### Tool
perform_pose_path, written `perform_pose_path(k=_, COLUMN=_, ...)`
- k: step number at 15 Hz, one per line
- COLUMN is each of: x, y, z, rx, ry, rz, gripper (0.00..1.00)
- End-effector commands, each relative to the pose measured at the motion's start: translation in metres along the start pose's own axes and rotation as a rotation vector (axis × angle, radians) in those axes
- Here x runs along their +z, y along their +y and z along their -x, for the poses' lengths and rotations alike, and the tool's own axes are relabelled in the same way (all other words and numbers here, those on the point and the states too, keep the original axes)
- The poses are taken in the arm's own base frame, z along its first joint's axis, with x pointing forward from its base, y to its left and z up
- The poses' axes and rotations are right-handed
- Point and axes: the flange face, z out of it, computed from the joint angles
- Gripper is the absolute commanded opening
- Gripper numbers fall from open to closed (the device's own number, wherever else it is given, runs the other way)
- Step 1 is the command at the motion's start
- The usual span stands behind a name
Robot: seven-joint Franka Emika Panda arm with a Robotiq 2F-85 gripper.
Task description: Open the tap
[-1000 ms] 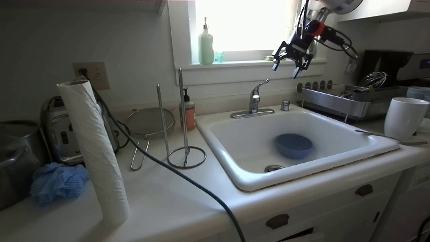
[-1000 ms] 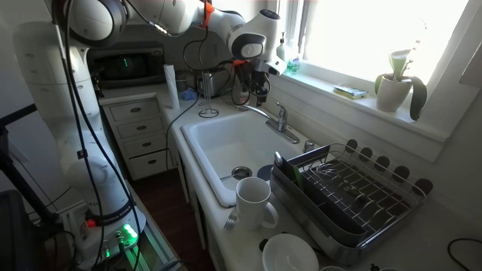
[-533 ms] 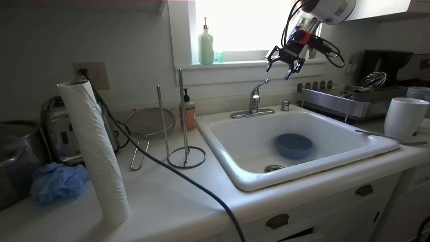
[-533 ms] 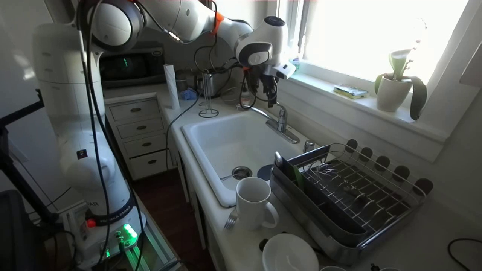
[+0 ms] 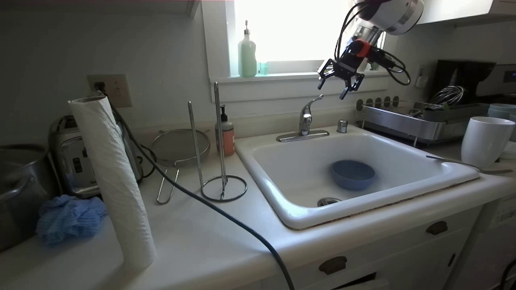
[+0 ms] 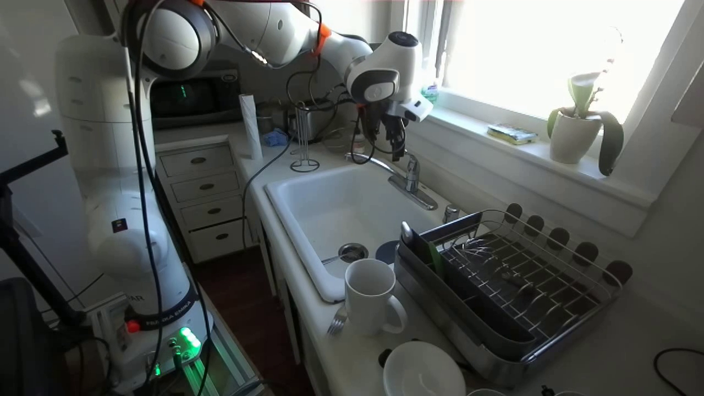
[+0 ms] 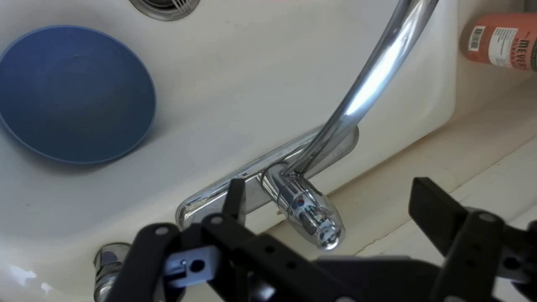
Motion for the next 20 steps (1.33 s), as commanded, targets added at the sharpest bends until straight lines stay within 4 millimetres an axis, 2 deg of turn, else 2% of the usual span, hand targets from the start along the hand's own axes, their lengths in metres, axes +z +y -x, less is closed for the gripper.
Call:
perform_pose_path(k=1, x=0.017, y=0.003, z=-0.015, rx=0.074, ry=0.019, rz=-0.054, gripper=1.00)
perform_pose_path(k=2, x=0.021, y=0.004, z=-0.018, rx=0.087, ry=0.039, rz=-0.073, gripper=1.00)
perform_pose_path(k=3, x=0.024, y=0.004, z=-0.021, rx=0.107, ry=0.051, rz=-0.087, gripper=0.95)
perform_pose_path(k=7, x=0.029, y=0.004, z=-0.032, rx=0.161, ry=0.084, rz=-0.127, gripper=0.66)
perform_pose_path(k=10, x=0.028, y=0.002, z=-0.037, rx=0.189, ry=0.097, rz=-0.148, gripper=0.51)
perform_pose_path(k=11, x=0.028, y=0.001, z=-0.038, rx=0.196, ry=0.098, rz=-0.154, gripper=0.49)
perform_pose_path(k=12, x=0.028, y=0.000, z=-0.039, rx=0.203, ry=0.098, rz=-0.158, gripper=0.42)
perform_pose_path(k=17, x=0.028, y=-0.003, z=-0.046, rx=0.254, ry=0.105, rz=-0.191, gripper=0.39)
perform_pose_path(k=20, x=0.027, y=-0.001, z=-0.049, rx=0.300, ry=0.107, rz=-0.215, gripper=0.24)
